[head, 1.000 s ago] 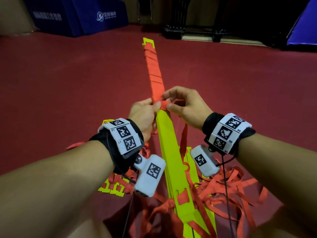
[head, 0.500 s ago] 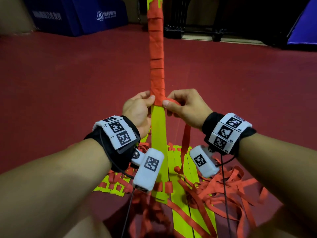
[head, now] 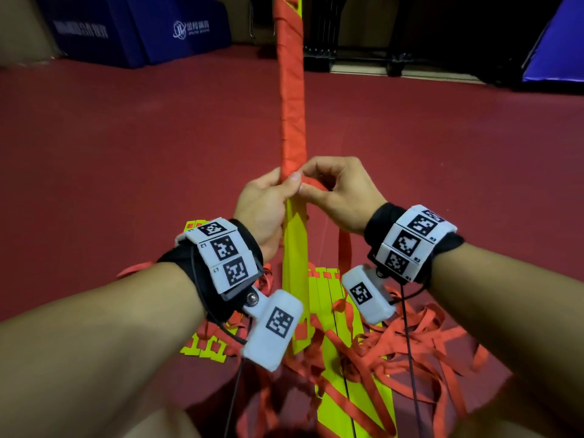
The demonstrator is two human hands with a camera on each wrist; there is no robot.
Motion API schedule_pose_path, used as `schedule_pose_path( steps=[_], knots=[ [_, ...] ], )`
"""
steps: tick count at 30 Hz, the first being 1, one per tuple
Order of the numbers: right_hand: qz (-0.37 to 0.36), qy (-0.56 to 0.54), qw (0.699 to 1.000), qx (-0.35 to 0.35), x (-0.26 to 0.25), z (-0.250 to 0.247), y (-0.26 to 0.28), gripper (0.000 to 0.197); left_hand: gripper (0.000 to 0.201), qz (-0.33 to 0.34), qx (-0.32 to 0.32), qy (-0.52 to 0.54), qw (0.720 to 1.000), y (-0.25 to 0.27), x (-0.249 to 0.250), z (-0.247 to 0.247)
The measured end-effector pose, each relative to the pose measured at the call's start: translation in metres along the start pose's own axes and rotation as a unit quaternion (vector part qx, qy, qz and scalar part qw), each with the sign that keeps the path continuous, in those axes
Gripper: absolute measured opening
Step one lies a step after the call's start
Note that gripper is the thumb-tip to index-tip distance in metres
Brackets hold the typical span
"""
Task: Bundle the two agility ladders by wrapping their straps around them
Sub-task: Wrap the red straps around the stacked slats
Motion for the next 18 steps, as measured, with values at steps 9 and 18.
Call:
schedule_pose_path(
  steps=[9, 18],
  knots=[
    [0.058, -0.029, 0.998, 0.009, 0.006, 0.001, -0.001, 0.010, 0.027, 0.041, 0.066, -0.033, 0.996, -0.015, 0.000, -0.015],
    [0.021, -0.055, 0.998, -0.005, -0.002, 0.000, -0.001, 0.009, 0.020, 0.041, 0.015, 0.041, 0.998, -0.014, 0.006, -0.010]
  ],
)
Point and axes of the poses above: each hand's wrist, its own y-axis away from the middle knuckle, its own z-axis out of the palm, x = y × z, the point moved 1 cm from there along -y, towards the middle knuckle, and after that the axes turned 8 degrees about -y, right-handed, at the moved point
